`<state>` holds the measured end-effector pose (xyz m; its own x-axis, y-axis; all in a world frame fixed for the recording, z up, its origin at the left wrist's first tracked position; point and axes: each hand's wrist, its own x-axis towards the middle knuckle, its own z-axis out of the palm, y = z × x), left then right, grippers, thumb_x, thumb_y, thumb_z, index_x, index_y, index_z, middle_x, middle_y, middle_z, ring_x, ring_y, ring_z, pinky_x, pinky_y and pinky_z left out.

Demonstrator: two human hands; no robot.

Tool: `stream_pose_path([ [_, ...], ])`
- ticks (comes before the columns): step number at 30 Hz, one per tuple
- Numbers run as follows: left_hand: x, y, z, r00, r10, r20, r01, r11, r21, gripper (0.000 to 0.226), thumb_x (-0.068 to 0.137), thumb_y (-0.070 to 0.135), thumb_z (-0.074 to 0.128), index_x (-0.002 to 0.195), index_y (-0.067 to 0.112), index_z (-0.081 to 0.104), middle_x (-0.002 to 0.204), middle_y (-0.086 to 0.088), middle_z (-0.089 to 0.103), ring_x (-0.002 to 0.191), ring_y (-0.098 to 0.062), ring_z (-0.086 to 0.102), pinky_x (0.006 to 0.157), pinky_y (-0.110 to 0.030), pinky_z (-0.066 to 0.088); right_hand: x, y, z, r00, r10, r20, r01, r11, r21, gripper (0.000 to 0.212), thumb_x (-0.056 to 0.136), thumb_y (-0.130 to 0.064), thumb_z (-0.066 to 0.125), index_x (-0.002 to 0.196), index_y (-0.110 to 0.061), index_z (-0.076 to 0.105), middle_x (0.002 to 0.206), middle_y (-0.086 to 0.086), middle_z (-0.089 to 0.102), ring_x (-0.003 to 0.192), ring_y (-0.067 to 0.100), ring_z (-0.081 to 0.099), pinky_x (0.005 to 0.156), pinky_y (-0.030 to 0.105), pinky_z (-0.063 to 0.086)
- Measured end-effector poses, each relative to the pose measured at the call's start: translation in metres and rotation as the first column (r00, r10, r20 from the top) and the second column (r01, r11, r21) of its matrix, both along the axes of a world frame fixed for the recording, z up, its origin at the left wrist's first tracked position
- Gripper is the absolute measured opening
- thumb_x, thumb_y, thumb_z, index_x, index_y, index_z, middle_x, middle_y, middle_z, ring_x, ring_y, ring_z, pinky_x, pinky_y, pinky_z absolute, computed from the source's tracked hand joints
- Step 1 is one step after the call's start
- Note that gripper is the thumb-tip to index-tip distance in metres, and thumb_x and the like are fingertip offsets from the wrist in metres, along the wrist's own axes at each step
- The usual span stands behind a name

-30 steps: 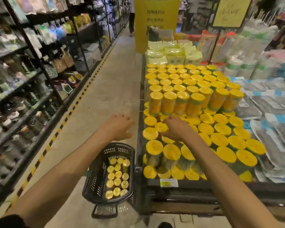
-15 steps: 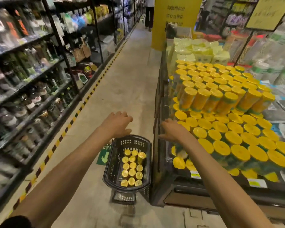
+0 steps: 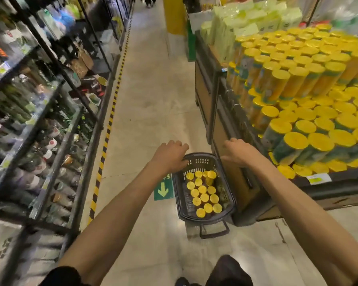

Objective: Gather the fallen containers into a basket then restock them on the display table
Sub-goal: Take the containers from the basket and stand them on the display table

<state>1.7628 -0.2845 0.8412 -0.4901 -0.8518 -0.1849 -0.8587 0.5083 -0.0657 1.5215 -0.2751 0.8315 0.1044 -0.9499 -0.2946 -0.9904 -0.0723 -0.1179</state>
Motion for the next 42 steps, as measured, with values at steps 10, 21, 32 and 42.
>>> stream_pose_path([
  [10,0.001,-0.082,-0.051,0.99,-0.137,-0.035,0.14,0.985,0.099,0.048,0.094,0.044,0.05,0.134,0.017,0.048,0.124,-0.01,0.056,0.114,-0.032,0.052,0.086,-0.042,0.044,0.007,-0.033,-0.055,0.982,-0.191,0.001,0.19,0.976,0.107,0.051,0.093,-0.043,0.058,0.133,-0.013,0.048,0.132,0.014,0.048,0.12,0.033,0.049,0.095,0.045,0.046],
  [21,-0.002,-0.189,-0.111,0.974,-0.224,-0.024,0.224,0.95,0.216,0.049,0.092,0.045,0.053,0.133,0.018,0.049,0.121,-0.011,0.058,0.112,-0.033,0.053,0.085,-0.042,0.047,0.029,-0.077,-0.124,0.938,-0.342,0.062,0.328,0.929,0.17,0.047,0.092,-0.041,0.057,0.129,-0.012,0.053,0.125,0.013,0.055,0.116,0.033,0.054,0.089,0.043,0.047],
  [32,-0.008,-0.265,-0.186,0.845,-0.527,-0.087,0.518,0.769,0.374,0.046,0.091,0.037,0.058,0.126,0.009,0.051,0.115,-0.02,0.058,0.109,-0.039,0.053,0.081,-0.044,0.046,0.074,-0.077,-0.187,0.705,-0.707,0.056,0.67,0.689,0.277,0.045,0.093,-0.041,0.055,0.126,-0.011,0.053,0.121,0.016,0.054,0.112,0.035,0.053,0.089,0.047,0.049],
  [42,-0.013,-0.328,-0.364,0.786,-0.585,-0.197,0.606,0.669,0.431,0.043,0.088,0.036,0.061,0.12,0.007,0.057,0.118,-0.022,0.06,0.11,-0.041,0.056,0.081,-0.047,0.049,0.122,-0.053,-0.337,0.37,-0.929,-0.032,0.871,0.335,0.359,0.045,0.09,-0.038,0.061,0.124,-0.01,0.055,0.121,0.017,0.052,0.112,0.038,0.054,0.086,0.045,0.051],
])
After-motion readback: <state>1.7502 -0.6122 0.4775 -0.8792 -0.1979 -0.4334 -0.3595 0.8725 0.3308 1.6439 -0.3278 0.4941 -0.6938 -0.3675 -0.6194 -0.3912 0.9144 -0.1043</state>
